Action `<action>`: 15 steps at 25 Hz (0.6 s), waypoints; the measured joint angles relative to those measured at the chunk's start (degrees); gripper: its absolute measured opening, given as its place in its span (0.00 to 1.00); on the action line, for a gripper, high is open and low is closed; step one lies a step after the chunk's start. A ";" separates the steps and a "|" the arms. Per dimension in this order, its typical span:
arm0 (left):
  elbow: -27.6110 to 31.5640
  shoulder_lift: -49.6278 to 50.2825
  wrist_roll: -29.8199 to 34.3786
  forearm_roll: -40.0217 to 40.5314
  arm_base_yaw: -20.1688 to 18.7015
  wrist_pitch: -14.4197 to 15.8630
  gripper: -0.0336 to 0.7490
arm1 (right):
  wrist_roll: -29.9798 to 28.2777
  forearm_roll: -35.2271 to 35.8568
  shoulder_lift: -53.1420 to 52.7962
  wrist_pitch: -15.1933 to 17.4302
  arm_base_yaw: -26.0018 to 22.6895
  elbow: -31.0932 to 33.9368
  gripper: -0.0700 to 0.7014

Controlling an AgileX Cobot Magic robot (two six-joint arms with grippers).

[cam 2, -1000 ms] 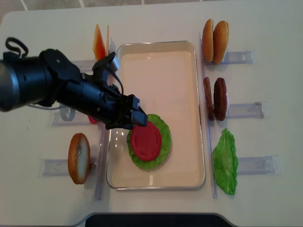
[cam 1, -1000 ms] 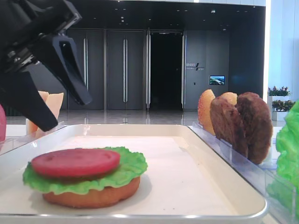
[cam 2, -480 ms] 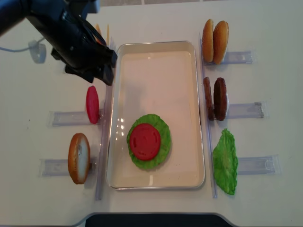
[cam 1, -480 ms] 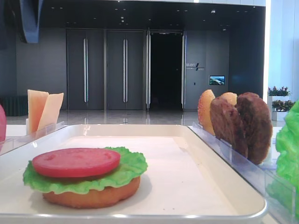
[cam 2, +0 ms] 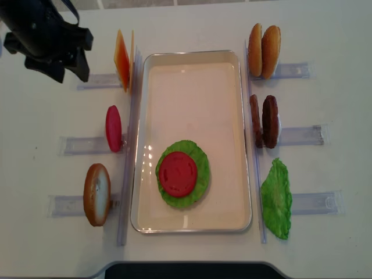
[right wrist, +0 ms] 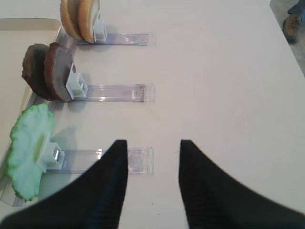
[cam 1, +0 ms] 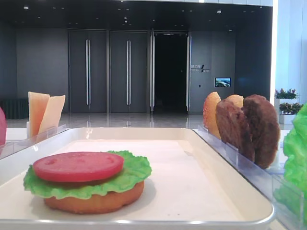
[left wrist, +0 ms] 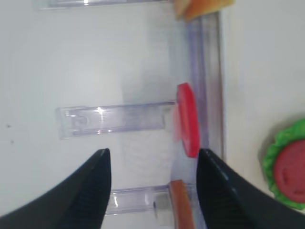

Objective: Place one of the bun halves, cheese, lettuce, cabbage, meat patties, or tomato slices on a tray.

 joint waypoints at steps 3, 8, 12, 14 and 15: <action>0.00 0.00 0.18 3.06 2.96 0.05 0.60 | 0.00 0.00 0.00 0.00 0.00 0.00 0.46; 0.31 -0.48 1.56 4.45 3.45 0.11 0.60 | 0.00 0.00 0.00 0.00 0.00 0.00 0.46; 3.77 -3.20 1.60 6.56 3.45 0.11 0.60 | 0.00 0.00 0.00 0.00 0.00 0.00 0.46; 6.53 -5.55 1.67 7.13 3.45 0.11 0.60 | 0.00 0.00 0.00 0.00 0.00 0.00 0.46; 8.14 -7.14 1.74 7.26 3.45 0.11 0.60 | 0.00 0.00 0.00 0.00 0.00 0.00 0.46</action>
